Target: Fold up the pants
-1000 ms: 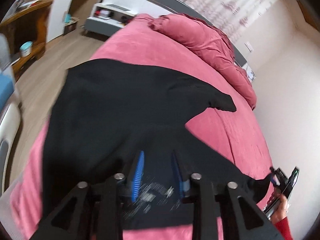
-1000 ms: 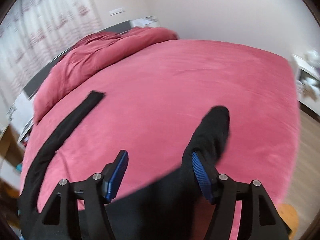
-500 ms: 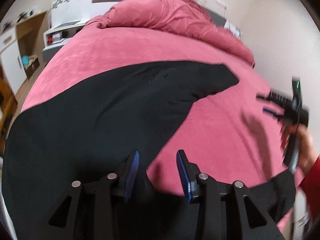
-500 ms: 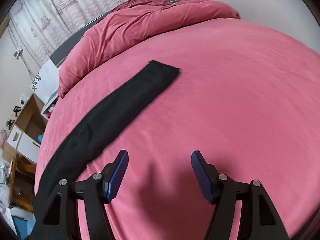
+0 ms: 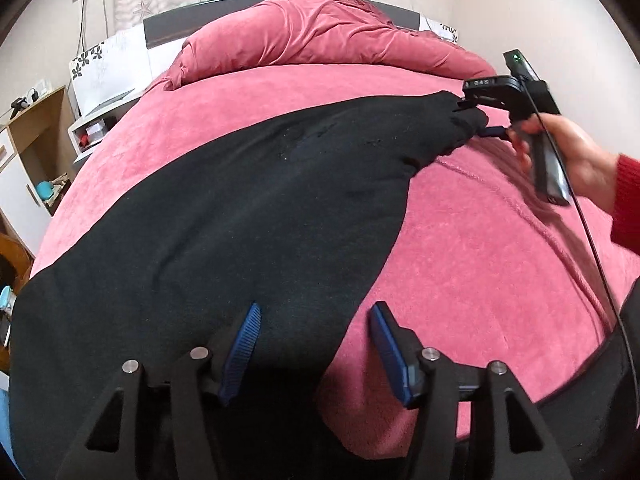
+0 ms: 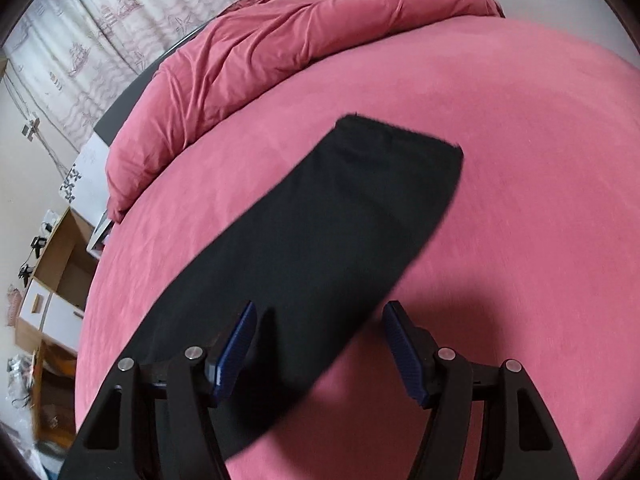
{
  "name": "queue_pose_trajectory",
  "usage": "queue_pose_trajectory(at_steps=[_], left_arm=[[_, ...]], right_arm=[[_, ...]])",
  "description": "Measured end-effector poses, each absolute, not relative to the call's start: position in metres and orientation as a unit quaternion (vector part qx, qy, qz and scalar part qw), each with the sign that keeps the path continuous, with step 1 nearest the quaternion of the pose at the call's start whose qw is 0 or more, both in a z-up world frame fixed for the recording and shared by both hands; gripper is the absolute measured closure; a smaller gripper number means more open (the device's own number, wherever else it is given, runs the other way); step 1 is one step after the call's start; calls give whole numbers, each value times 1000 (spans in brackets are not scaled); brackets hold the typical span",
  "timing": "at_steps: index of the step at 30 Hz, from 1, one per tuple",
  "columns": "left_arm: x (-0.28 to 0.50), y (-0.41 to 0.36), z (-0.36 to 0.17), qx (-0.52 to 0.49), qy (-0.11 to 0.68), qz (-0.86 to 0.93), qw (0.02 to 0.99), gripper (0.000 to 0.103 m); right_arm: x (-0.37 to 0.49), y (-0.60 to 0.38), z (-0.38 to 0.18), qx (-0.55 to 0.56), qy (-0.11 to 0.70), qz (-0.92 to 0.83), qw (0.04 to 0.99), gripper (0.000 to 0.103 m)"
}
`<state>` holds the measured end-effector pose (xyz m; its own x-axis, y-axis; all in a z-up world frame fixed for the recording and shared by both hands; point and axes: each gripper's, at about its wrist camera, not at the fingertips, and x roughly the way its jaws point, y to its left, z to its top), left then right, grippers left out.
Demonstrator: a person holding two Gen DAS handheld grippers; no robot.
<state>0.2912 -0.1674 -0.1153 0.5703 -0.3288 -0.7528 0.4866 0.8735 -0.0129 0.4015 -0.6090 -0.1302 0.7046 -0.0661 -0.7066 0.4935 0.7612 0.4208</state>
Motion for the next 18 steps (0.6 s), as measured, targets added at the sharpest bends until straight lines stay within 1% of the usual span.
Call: queue_pose_trajectory(at_steps=[1, 3, 4, 5, 6, 7, 8, 9, 13, 18], left_arm=[[290, -167, -116, 98, 398, -230, 883, 45], [287, -168, -118, 106, 395, -229, 883, 48], [285, -166, -117, 108, 394, -229, 884, 56], [284, -166, -117, 108, 392, -227, 885, 69], [286, -165, -117, 104, 392, -221, 887, 74], [288, -163, -118, 94, 393, -218, 888, 85], [290, -160, -118, 85, 395, -219, 888, 90], [292, -156, -116, 72, 397, -223, 887, 91], [284, -148, -107, 69, 401, -249, 879, 93], [241, -143, -93, 82, 399, -306, 861, 93]], right_arm=[[403, -614, -131, 315, 342, -163, 870, 44], [408, -621, -134, 324, 339, -168, 867, 81], [409, -624, -135, 327, 338, -164, 867, 84], [409, -625, -135, 327, 336, -161, 869, 87], [407, -624, -132, 319, 333, -161, 872, 90], [404, -624, -129, 314, 330, -161, 875, 91], [400, -624, -125, 312, 325, -160, 878, 91], [394, -624, -119, 312, 319, -161, 880, 92], [356, -629, -93, 295, 301, -174, 890, 92], [268, -645, -76, 297, 291, -194, 889, 92]])
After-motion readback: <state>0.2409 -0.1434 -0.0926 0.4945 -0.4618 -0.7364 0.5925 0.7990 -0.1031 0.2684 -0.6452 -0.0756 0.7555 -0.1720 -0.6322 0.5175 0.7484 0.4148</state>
